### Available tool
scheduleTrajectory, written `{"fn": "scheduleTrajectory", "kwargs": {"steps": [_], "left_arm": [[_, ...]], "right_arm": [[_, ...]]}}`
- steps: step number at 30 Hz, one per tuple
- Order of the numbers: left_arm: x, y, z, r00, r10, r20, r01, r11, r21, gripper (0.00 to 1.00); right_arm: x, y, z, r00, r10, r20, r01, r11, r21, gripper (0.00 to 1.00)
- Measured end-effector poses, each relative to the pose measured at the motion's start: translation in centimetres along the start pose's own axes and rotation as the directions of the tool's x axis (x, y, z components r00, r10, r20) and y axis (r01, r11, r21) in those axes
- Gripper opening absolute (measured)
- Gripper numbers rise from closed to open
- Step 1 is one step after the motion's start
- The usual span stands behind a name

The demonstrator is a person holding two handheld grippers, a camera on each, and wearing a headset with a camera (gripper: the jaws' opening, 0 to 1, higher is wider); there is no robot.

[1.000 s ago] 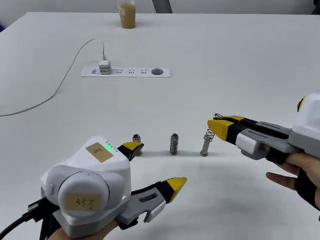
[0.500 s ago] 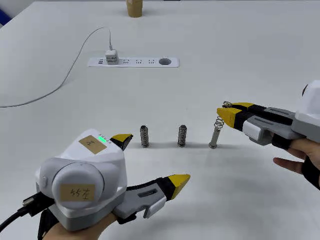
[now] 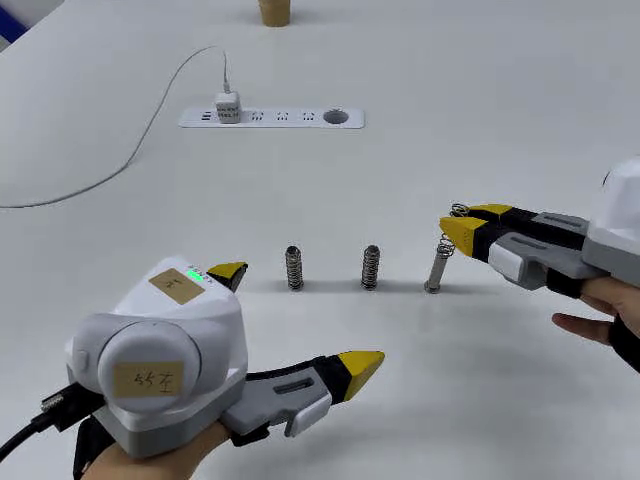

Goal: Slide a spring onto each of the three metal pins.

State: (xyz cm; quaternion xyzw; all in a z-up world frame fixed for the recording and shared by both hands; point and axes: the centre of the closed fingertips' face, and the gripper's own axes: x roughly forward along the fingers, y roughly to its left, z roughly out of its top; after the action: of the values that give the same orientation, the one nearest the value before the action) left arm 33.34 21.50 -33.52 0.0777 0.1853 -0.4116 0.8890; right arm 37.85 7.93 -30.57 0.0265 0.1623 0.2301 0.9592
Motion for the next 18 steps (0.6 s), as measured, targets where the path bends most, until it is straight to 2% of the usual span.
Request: {"fn": "scheduleTrajectory", "kwargs": {"steps": [6,18], "left_arm": [[0.06,-0.17,-0.24,1.0000,-0.005,-0.007,0.005,1.000,-0.006,0.99],[0.08,-0.19,-0.48,0.9998,-0.008,-0.016,0.008,1.000,-0.005,0.99]], "right_arm": [[0.05,0.04,-0.01,1.0000,0.000,0.000,0.000,1.000,-0.027,0.11],[0.55,0.11,-0.82,0.9997,0.001,-0.025,-0.002,0.999,-0.053,0.11]]}}
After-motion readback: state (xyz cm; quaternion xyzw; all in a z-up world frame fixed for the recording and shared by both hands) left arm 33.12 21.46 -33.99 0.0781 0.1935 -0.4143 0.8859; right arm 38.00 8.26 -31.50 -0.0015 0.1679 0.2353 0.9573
